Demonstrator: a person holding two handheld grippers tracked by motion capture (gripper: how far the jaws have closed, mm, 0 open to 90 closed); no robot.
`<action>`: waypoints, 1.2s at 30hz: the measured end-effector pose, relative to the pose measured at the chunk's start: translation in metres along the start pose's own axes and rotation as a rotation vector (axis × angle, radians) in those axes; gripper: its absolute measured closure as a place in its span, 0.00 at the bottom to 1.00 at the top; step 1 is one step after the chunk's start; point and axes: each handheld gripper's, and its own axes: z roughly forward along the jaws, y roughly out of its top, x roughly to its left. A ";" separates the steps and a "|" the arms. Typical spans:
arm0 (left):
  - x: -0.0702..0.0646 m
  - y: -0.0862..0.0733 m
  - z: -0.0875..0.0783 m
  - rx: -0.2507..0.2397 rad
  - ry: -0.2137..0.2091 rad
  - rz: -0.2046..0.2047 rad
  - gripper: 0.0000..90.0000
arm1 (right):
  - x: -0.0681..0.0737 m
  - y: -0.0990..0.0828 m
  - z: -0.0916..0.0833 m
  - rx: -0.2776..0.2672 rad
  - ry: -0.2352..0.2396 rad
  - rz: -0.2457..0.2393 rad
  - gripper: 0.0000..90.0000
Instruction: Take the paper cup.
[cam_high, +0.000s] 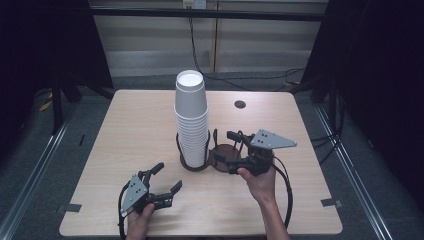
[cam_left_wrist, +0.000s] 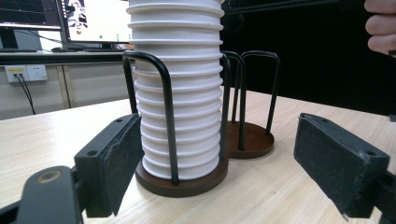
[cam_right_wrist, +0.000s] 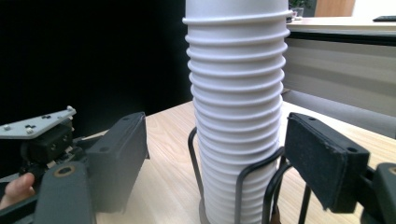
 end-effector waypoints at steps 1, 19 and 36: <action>0.000 0.000 0.000 0.000 0.000 0.000 0.17 | -0.001 0.003 0.001 0.005 0.001 0.001 0.22; 0.000 0.000 0.000 0.000 0.000 0.001 0.17 | -0.009 0.043 0.016 0.030 0.051 -0.026 0.22; 0.000 0.000 0.000 0.000 -0.007 0.003 0.17 | -0.014 0.076 0.031 0.075 0.071 -0.021 0.27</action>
